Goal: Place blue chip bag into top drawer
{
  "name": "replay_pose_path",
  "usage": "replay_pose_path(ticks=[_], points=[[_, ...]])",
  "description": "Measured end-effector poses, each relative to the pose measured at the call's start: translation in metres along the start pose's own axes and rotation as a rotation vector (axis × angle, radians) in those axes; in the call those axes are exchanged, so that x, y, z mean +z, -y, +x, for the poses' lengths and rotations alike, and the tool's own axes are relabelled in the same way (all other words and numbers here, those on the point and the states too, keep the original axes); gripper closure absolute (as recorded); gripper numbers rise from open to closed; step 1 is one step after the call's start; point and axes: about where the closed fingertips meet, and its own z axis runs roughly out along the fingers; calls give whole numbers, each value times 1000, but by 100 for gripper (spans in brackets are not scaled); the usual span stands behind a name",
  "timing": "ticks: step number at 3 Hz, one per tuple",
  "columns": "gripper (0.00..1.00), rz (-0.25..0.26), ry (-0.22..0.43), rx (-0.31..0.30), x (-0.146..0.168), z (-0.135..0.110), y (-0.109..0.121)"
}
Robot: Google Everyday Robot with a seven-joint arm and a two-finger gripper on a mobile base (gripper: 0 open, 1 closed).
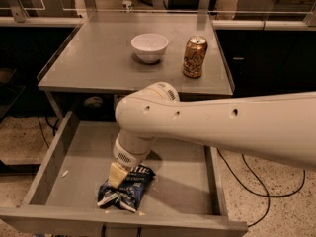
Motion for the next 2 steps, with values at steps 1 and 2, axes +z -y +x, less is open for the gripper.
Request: replay_pose_path(ticks=[1,2], points=[[0,0,0,0,0,0,0],[0,0,0,0,0,0,0]])
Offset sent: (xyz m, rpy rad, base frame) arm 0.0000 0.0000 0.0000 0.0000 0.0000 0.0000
